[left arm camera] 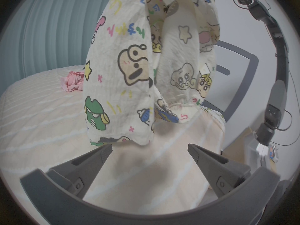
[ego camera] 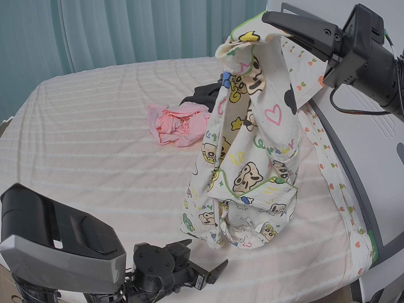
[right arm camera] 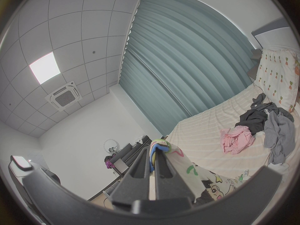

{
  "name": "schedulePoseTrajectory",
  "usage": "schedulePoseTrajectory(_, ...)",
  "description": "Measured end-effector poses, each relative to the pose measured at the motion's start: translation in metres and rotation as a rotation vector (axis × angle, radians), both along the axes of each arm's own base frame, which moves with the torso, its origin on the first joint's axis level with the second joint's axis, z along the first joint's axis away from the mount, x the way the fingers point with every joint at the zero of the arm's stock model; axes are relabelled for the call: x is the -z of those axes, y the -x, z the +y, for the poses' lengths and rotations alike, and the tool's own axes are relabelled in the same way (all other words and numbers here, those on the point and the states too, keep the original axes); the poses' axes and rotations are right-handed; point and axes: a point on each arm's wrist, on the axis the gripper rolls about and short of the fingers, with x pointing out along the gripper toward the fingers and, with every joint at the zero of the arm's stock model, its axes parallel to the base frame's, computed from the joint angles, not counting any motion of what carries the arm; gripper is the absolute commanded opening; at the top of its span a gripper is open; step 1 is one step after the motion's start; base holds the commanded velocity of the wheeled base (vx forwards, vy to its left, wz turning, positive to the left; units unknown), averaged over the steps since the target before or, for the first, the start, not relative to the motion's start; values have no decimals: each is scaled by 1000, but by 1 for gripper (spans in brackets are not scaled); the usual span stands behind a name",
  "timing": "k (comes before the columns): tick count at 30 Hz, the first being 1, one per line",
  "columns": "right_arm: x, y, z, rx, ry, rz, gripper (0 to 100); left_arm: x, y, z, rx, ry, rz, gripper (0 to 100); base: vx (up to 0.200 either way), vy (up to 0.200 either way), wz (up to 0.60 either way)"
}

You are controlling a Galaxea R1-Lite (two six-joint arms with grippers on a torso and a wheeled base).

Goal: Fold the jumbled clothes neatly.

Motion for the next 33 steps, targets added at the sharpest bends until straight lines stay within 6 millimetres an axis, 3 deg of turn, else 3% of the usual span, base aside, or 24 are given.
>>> schedulePoseTrajectory(9,-1,-1,1,-3,-3,-4,0,7,-20,-17,-64,27,-43,100,0,0,0)
schedulePoseTrajectory(22,-4,-2,2,-4,-10,-10,0,12,-49,-25,-146,60,-88,100,0,0,0)
schedulePoseTrajectory(23,-4,-2,2,-4,-10,-10,0,12,-52,-26,-154,66,-93,0,0,0,0)
schedulePoseTrajectory(33,-4,-3,-2,14,-9,-8,0,14,-58,-25,-193,66,-104,0,0,0,0)
